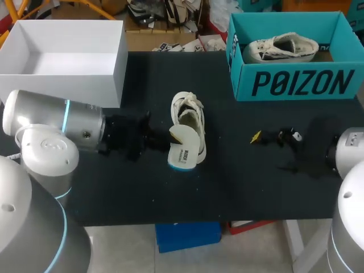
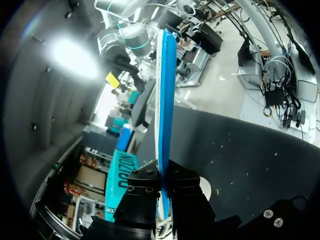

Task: Take the shoe out of the shoebox, open the shoe tongue, remove and reinsert the insole, then place the shoe into the shoebox

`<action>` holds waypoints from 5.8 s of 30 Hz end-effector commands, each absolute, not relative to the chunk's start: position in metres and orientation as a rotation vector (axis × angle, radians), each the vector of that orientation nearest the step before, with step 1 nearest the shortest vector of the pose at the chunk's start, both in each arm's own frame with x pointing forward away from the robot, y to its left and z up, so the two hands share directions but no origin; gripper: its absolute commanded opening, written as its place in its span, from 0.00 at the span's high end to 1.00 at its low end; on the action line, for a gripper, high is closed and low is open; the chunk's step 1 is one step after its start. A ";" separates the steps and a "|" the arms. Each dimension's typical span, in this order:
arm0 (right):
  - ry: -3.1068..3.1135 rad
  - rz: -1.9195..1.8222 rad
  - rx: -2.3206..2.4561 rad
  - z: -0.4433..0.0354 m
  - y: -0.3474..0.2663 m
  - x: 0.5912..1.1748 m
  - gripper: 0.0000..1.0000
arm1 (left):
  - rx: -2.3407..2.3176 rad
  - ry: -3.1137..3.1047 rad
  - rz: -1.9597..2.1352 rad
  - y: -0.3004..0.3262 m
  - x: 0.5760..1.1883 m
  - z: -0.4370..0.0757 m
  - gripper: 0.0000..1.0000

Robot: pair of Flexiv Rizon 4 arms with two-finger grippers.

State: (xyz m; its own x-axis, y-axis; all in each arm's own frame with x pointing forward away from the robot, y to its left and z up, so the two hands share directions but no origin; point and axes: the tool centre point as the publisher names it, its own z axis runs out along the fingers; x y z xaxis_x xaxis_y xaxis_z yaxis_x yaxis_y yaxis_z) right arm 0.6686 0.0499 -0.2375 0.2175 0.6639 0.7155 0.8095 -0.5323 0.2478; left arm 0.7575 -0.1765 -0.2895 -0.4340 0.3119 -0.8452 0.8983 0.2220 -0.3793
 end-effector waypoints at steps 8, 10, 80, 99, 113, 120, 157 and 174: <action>-1.415 -1.209 -2.269 -0.217 0.024 0.648 0.00 | 1.143 1.991 -1.215 -0.212 0.767 -0.312 1.00; -1.415 -1.209 -2.269 -0.217 0.024 0.648 0.00 | 1.134 2.003 -1.213 -0.210 0.768 -0.315 1.00; -1.415 -1.209 -2.269 -0.217 0.024 0.648 0.00 | 1.392 2.135 -1.032 -0.191 0.790 -0.330 1.00; -1.415 -1.209 -2.269 -0.217 0.024 0.648 0.00 | 1.284 2.122 -1.078 -0.203 0.786 -0.337 1.00; -1.415 -1.209 -2.269 -0.217 0.024 0.648 0.00 | 1.338 2.134 -1.024 -0.202 0.797 -0.341 1.00; -1.415 -1.209 -2.269 -0.217 0.024 0.648 0.00 | 1.360 2.141 -0.983 -0.206 0.809 -0.350 1.00; -1.415 -1.209 -2.269 -0.217 0.024 0.648 0.00 | 1.323 2.155 -0.816 -0.202 0.850 -0.367 1.00; -1.415 -1.209 -2.269 -0.217 0.024 0.648 0.00 | 1.330 2.180 -0.726 -0.199 0.863 -0.368 1.00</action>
State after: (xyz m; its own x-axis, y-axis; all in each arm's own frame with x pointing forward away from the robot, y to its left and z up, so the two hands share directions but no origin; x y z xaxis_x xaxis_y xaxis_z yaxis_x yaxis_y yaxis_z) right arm 0.6496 0.0296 -0.2146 0.2035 0.6650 0.7186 0.7546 -0.5741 0.3176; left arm 0.8614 -0.1968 -0.3694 -0.4092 0.6393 -0.6510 0.9036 0.3830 -0.1919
